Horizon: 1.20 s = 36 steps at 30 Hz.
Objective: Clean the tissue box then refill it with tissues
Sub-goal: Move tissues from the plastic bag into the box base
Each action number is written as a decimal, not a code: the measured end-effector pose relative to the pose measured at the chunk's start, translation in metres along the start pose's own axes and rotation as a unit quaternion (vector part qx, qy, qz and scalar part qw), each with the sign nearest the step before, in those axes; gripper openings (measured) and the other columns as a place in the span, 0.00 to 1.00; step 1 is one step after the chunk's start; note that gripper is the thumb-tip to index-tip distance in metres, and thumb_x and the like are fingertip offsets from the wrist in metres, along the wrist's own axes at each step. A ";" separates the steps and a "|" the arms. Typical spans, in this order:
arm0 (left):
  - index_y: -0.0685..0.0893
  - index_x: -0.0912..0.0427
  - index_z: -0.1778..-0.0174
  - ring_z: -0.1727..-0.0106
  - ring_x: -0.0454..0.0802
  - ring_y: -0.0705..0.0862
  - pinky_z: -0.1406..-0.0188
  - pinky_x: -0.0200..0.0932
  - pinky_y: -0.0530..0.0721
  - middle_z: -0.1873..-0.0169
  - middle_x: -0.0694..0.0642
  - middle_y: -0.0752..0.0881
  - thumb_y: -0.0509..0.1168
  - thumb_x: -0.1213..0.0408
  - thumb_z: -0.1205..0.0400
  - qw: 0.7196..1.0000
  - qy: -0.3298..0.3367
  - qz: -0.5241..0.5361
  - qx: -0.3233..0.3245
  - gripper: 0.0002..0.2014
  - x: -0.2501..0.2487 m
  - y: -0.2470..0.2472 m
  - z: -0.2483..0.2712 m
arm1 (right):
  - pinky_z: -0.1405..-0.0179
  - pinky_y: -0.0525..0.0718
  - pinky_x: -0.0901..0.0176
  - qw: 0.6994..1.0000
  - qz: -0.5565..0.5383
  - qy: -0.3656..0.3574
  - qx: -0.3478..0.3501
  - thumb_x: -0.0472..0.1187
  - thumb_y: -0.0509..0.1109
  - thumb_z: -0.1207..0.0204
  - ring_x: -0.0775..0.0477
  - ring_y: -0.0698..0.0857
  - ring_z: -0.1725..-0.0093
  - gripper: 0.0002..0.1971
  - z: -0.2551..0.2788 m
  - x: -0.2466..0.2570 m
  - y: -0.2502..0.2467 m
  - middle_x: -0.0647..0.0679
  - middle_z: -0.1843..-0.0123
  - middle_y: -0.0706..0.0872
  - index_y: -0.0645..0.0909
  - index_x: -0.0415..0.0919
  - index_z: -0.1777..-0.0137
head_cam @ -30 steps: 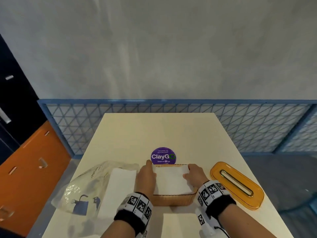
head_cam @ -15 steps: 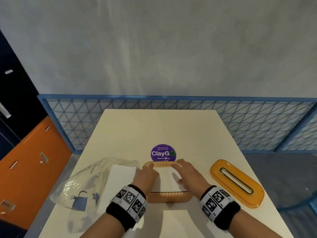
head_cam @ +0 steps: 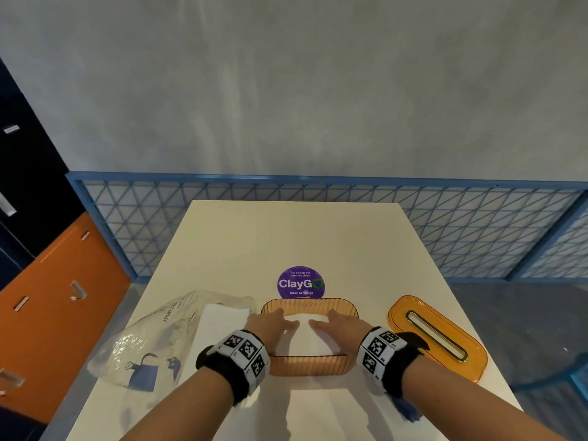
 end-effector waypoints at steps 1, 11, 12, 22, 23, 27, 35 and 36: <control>0.59 0.42 0.21 0.36 0.62 0.80 0.42 0.52 0.81 0.33 0.59 0.71 0.64 0.68 0.20 1.000 -0.001 -0.002 -0.009 0.34 -0.001 0.001 0.000 | 0.35 0.77 0.45 1.000 0.001 -0.002 0.004 0.36 0.60 0.18 0.30 0.75 0.30 0.33 0.000 0.001 0.000 0.33 0.24 0.62 0.50 0.51 0.17; 0.67 0.44 0.24 0.32 0.57 0.76 0.30 0.62 0.67 0.32 0.56 0.72 0.59 0.73 0.19 0.997 -0.010 0.030 -0.077 0.29 -0.003 -0.014 0.015 | 0.32 0.75 0.49 0.999 -0.039 0.002 -0.031 0.35 0.66 0.21 0.35 0.74 0.30 0.31 0.002 -0.003 -0.011 0.37 0.27 0.70 0.60 0.49 0.20; 0.71 0.45 0.26 0.30 0.54 0.74 0.28 0.63 0.64 0.31 0.53 0.73 0.59 0.72 0.19 0.990 -0.012 0.066 -0.121 0.26 0.000 -0.021 0.022 | 0.31 0.73 0.51 0.996 -0.063 0.000 -0.065 0.36 0.65 0.21 0.38 0.73 0.29 0.28 0.004 -0.005 -0.017 0.39 0.27 0.72 0.64 0.48 0.21; 0.71 0.63 0.32 0.31 0.60 0.73 0.38 0.50 0.78 0.32 0.61 0.71 0.60 0.58 0.17 0.881 -0.285 0.313 -0.213 0.20 0.097 0.053 0.061 | 0.29 0.71 0.52 0.896 -0.370 0.163 -0.184 0.54 0.47 0.15 0.38 0.72 0.26 0.26 0.015 -0.073 0.011 0.37 0.24 0.70 0.60 0.44 0.20; 0.71 0.63 0.32 0.31 0.59 0.72 0.37 0.50 0.78 0.32 0.61 0.70 0.61 0.54 0.18 0.887 -0.287 0.303 -0.196 0.22 0.095 0.058 0.057 | 0.31 0.73 0.52 0.888 -0.396 0.169 -0.162 0.54 0.44 0.14 0.37 0.74 0.28 0.26 0.013 -0.070 0.017 0.37 0.25 0.72 0.61 0.43 0.20; 0.69 0.62 0.31 0.31 0.58 0.73 0.40 0.50 0.78 0.31 0.59 0.68 0.60 0.40 0.21 0.885 -0.320 0.278 -0.190 0.32 0.089 0.060 0.050 | 0.39 0.82 0.44 0.835 -0.486 0.207 -0.152 0.54 0.41 0.14 0.36 0.81 0.40 0.26 0.015 -0.065 0.025 0.36 0.32 0.79 0.68 0.43 0.26; 0.69 0.60 0.31 0.32 0.57 0.73 0.40 0.53 0.79 0.33 0.58 0.69 0.57 0.49 0.18 0.879 -0.367 0.259 -0.159 0.24 0.088 0.061 0.040 | 0.50 0.88 0.40 0.824 -0.498 0.226 -0.150 0.56 0.41 0.15 0.36 0.83 0.54 0.26 0.017 -0.064 0.026 0.34 0.37 0.81 0.69 0.43 0.29; 0.69 0.60 0.31 0.31 0.58 0.73 0.39 0.53 0.78 0.32 0.57 0.70 0.55 0.51 0.17 0.877 -0.367 0.264 -0.161 0.22 0.088 0.061 0.040 | 0.51 0.89 0.40 0.823 -0.498 0.228 -0.149 0.56 0.41 0.15 0.36 0.83 0.55 0.26 0.017 -0.063 0.026 0.34 0.37 0.81 0.69 0.43 0.29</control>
Point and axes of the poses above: each hand's wrist, its own z-axis away from the middle knuckle, its own y-axis out of the palm, x = y × z, the point moved 8 cm from there along -z, towards the middle knuckle
